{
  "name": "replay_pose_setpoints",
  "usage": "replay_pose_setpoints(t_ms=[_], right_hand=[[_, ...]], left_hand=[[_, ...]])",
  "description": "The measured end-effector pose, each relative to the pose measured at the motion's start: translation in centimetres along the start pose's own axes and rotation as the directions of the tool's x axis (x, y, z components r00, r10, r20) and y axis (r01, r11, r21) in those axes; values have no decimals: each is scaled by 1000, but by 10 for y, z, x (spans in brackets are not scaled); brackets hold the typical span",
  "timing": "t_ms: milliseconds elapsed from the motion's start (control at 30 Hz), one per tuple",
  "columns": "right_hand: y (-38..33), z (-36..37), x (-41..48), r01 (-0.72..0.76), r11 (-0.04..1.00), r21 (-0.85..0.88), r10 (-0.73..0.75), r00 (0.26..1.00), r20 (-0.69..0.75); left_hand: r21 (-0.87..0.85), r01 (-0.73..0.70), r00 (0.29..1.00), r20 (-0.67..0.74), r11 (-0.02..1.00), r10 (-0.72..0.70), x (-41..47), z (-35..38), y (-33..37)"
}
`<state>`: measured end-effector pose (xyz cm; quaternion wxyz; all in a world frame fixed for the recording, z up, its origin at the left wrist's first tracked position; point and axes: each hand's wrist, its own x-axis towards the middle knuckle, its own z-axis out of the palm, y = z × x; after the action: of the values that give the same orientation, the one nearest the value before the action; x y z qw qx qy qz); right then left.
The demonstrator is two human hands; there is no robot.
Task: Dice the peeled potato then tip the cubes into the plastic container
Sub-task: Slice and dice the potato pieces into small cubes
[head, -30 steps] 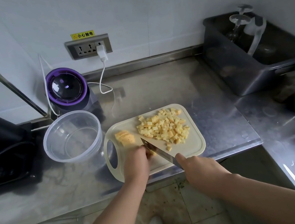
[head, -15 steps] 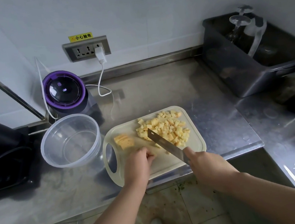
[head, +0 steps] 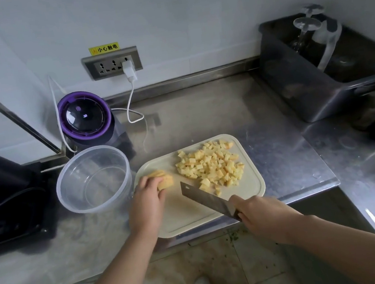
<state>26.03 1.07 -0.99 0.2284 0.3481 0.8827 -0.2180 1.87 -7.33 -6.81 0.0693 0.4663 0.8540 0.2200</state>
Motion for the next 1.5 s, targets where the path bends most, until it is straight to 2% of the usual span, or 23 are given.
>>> replay_pose_setpoints(t_ms=[233, 333, 533, 633, 700, 767, 833, 867, 900, 1033, 1167, 1267, 1400, 1500], right_hand=[[9, 4, 16, -89, 996, 6, 89, 995, -52], [8, 3, 18, -90, 996, -2, 90, 995, -48], [6, 0, 17, -83, 997, -4, 83, 996, -32], [4, -3, 16, -85, 996, 4, 85, 996, -24], [2, -4, 14, -92, 995, 28, 92, 996, -22], [-1, -4, 11, -95, 994, 56, 97, 995, -23], [-4, -4, 8, -95, 993, 75, 97, 995, -26], [-7, -3, 7, -95, 992, 79, 97, 995, -25], [-10, -2, 7, -94, 992, 82, 97, 995, -25], [-21, 1, 3, -73, 993, 94, 76, 997, -30], [-30, 6, 4, -93, 992, 90, 95, 995, -22], [-36, 9, 8, -97, 988, 120, 99, 995, -14], [-40, 9, 9, -98, 986, 133, 101, 995, -16], [-38, 8, 10, -104, 990, 99, 106, 994, -21]], left_hand=[[189, -194, 981, 14, 963, 195, 2, 2, -16], [243, -205, 978, 18, 948, 207, 3, 3, -14], [252, -90, 995, 71, 964, 74, 6, 8, -4], [242, -82, 996, 36, 967, 76, 6, 7, -2], [152, -35, 999, 0, 988, 35, 4, 5, 3], [-55, 126, 988, 93, 990, -121, 0, 2, 14], [-221, 357, 902, 335, 907, -274, -6, 2, 25], [-247, 434, 854, 420, 866, -307, -11, 3, 30], [-262, 460, 838, 445, 849, -317, -15, 5, 33], [-228, 425, 853, 424, 876, -304, -21, 7, 35], [-70, 325, 855, 447, 943, -262, -18, 5, 31], [8, 250, 892, 388, 968, -234, -19, 8, 35], [-54, 292, 900, 354, 955, -255, -20, 15, 45], [-198, 408, 843, 456, 891, -285, -18, 14, 43]])
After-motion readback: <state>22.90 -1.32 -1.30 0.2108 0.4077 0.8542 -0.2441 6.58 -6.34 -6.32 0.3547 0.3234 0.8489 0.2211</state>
